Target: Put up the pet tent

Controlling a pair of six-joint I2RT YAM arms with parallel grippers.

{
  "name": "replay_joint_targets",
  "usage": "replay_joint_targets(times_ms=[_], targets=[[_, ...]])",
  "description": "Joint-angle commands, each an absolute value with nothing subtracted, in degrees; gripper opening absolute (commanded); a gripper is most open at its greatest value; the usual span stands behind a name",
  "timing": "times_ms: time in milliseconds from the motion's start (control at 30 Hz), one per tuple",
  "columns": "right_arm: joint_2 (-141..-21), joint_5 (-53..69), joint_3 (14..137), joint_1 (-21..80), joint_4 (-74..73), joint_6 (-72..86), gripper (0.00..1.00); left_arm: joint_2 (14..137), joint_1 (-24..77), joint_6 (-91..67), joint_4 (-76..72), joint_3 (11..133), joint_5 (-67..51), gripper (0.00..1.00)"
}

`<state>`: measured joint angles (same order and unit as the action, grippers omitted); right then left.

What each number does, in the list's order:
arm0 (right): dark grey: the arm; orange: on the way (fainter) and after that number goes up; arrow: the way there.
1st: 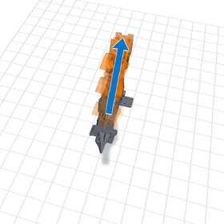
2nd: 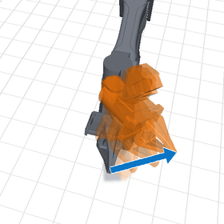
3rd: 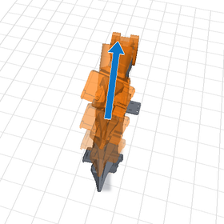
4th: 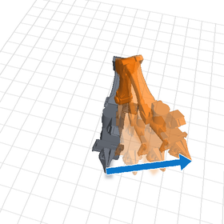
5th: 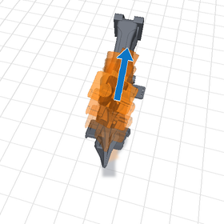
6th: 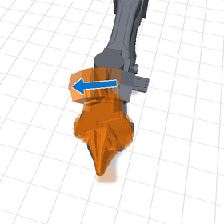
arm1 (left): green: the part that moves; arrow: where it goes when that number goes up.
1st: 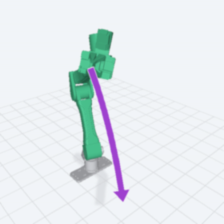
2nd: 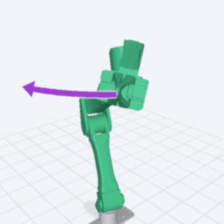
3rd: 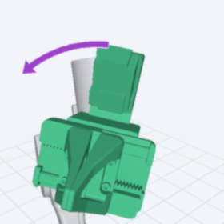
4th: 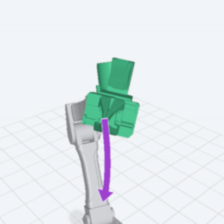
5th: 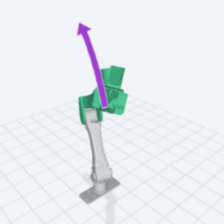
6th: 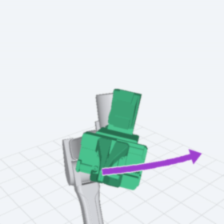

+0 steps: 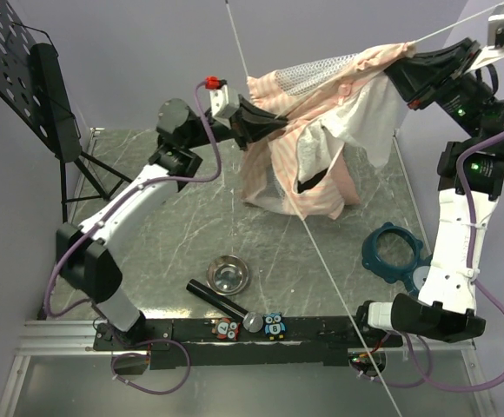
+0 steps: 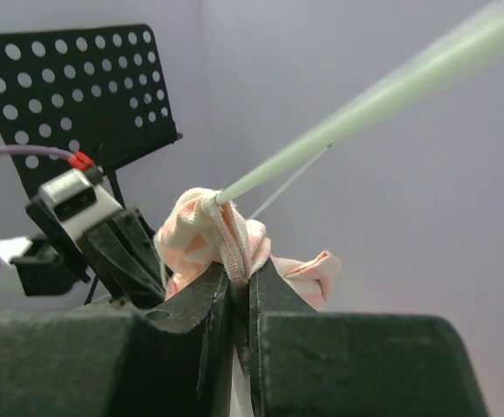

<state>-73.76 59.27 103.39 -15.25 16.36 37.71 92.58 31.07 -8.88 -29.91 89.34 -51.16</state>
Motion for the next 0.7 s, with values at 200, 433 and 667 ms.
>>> replay_joint_targets(times_ms=[200,433,667], targets=[[-74.1,48.6,112.9,-17.9,22.0,40.3,0.00,112.7,38.8,-26.0,-48.9,95.5,-41.4,0.01],[-74.8,50.4,114.5,-10.1,15.3,35.3,0.00,124.0,45.9,-29.4,-55.2,101.9,-36.7,0.01],[-71.7,50.2,107.5,1.7,7.0,24.8,0.00,132.9,47.6,-21.9,-52.0,107.8,-35.2,0.02]])
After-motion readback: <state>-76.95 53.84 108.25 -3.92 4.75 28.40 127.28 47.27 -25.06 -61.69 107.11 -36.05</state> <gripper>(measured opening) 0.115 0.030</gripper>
